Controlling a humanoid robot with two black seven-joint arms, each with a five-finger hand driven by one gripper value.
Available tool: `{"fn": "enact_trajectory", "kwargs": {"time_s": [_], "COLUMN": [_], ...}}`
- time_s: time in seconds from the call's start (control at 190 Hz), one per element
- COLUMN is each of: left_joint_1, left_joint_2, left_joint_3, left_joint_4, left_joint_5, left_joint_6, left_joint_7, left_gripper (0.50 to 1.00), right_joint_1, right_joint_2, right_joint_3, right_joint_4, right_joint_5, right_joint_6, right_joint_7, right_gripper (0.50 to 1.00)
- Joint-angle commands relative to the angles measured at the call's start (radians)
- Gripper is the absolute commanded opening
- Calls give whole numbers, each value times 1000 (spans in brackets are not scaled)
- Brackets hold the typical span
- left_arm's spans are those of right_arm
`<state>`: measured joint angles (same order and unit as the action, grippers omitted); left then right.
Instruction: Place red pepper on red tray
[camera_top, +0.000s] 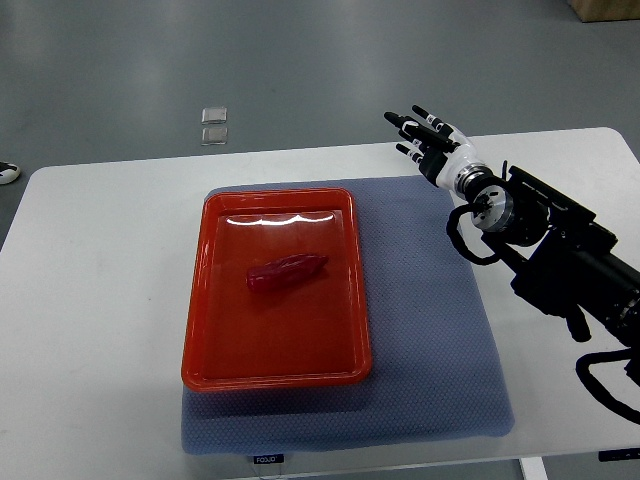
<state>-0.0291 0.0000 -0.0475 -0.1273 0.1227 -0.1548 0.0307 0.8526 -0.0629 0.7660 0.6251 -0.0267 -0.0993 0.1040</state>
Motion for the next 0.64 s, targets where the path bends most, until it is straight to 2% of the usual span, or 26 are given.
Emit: {"fn": "enact_trajectory", "kwargs": {"time_s": [0.0,0.058,0.158,0.226,0.636], "left_joint_1": [0,0,2,2,2], "left_joint_2": [0,0,0,0,0], "left_joint_3": [0,0,0,0,0], "left_joint_4": [0,0,0,0,0], "left_joint_5": [0,0,0,0,0], "left_joint_6": [0,0,0,0,0], "left_joint_7": [0,0,0,0,0], "left_gripper": [1000,1000,1000,1000,1000], "right_joint_1": [-17,-27,-30,-30,-35], "right_joint_2": [6,6,3,0,11], "right_joint_3": [52,101,119,116,110], "right_joint_4": [-7,-18,-65,-88,-133], "right_joint_5": [13,4,-4,-7,-7], "right_joint_6": [50,66,69,69,62], "right_joint_7": [13,56,184,233,243], "right_gripper": [917,917,917,917,917]}}
